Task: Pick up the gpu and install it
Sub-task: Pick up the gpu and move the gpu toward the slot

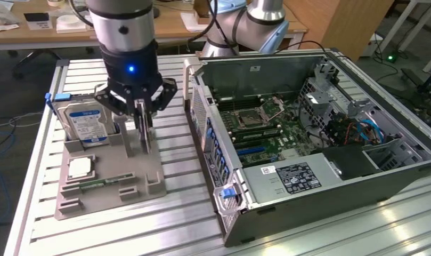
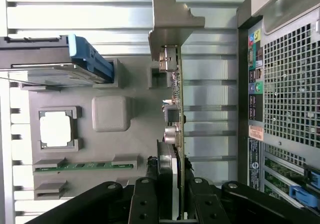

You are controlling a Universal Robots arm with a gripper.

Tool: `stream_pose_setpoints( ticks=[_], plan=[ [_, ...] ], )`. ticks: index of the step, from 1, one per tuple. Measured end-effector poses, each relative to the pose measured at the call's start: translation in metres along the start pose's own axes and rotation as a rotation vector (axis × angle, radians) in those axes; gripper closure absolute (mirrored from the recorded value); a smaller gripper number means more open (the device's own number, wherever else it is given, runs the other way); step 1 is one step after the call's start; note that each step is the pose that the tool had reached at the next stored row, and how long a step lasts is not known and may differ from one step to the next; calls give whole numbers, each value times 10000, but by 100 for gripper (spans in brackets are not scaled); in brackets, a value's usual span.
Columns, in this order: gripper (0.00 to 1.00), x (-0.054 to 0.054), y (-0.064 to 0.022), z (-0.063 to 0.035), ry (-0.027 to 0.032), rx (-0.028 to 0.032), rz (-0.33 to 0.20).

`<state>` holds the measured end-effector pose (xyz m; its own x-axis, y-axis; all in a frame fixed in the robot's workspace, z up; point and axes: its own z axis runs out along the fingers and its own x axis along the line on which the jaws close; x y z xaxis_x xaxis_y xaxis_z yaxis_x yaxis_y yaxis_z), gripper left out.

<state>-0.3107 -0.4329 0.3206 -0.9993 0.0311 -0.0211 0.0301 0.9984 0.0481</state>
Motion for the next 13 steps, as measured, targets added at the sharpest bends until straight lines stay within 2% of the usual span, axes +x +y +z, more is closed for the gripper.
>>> stream_pose_setpoints(
  ticks=[10, 13],
  plan=[
    [72, -7, 22, -456, 1, -29, 0],
    [72, -9, 27, -560, 2, -60, 0]
  ],
)
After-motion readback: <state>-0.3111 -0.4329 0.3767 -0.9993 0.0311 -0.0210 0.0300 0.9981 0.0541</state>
